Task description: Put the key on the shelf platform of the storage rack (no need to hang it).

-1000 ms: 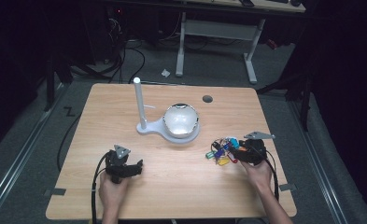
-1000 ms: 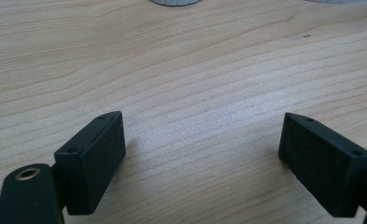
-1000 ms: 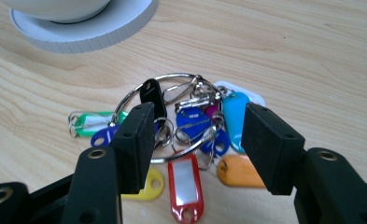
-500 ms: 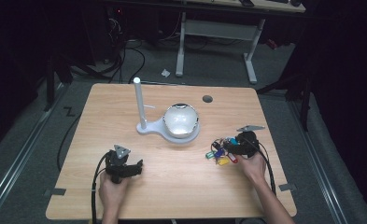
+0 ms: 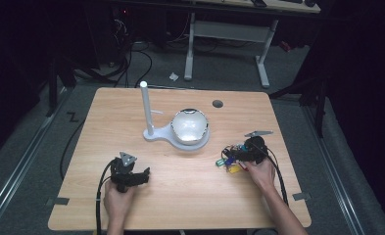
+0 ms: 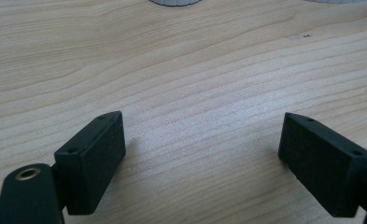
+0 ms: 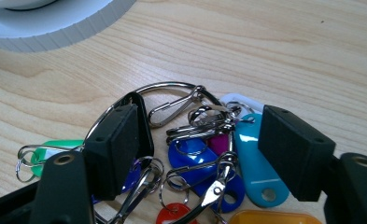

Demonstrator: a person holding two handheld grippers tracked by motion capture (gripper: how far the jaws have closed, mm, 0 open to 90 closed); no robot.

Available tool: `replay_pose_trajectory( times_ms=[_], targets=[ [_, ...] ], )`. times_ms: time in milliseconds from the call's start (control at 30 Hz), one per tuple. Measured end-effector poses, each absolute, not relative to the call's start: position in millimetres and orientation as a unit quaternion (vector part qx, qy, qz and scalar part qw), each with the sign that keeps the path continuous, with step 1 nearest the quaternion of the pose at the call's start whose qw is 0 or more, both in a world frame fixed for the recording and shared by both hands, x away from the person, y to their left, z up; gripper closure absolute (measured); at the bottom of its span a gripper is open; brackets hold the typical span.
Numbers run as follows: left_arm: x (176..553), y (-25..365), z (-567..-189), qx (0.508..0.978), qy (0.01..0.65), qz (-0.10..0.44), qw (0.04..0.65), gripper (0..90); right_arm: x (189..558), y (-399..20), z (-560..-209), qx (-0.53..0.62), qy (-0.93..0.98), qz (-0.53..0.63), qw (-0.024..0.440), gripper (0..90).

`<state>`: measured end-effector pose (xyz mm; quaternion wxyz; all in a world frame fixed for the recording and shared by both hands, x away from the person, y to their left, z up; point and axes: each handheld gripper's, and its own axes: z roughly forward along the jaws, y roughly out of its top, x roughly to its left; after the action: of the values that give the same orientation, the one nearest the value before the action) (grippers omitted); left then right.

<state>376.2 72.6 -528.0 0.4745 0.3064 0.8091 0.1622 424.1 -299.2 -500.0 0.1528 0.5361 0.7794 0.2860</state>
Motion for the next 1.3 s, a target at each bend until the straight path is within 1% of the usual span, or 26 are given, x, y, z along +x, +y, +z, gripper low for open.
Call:
replay_pose_trajectory(
  times_ms=[100,300,400,600,700,767,833,867,933,967,1033,1300],
  targets=[
    [376,73,-528,0.307,0.809,0.162,0.475,15.1,425,-298,-502,0.535,0.781,0.284,0.149,25.3],
    [376,73,-528,0.307,0.809,0.162,0.474,15.1,426,-295,-502,0.536,0.784,0.277,0.146,22.5],
    [376,73,-528,0.306,0.809,0.162,0.475,15.1,426,-292,-503,0.528,0.791,0.267,0.154,21.7],
    [376,73,-528,0.306,0.809,0.162,0.475,15.1,426,-282,-504,0.506,0.811,0.232,0.182,23.4],
    [376,73,-528,0.306,0.809,0.162,0.474,15.1,427,-282,-503,0.5,0.814,0.234,0.179,28.2],
    [376,73,-528,0.306,0.809,0.162,0.475,15.1,426,-281,-502,0.493,0.819,0.233,0.178,35.0],
    [376,73,-528,0.307,0.809,0.163,0.475,15.1,426,-280,-501,0.493,0.821,0.23,0.176,38.2],
    [376,73,-528,0.307,0.809,0.162,0.475,15.1,427,-280,-501,0.494,0.821,0.232,0.169,41.5],
    [376,73,-528,0.307,0.809,0.162,0.475,15.1,428,-283,-501,0.496,0.819,0.241,0.161,55.3],
    [376,73,-528,0.307,0.809,0.162,0.475,15.1,428,-285,-501,0.495,0.818,0.244,0.162,56.9],
    [376,73,-528,0.306,0.809,0.162,0.475,15.1,428,-286,-500,0.49,0.822,0.24,0.165,65.7],
    [376,73,-528,0.306,0.809,0.162,0.475,15.1,426,-285,-499,0.466,0.832,0.242,0.181,72.7]
  ],
)
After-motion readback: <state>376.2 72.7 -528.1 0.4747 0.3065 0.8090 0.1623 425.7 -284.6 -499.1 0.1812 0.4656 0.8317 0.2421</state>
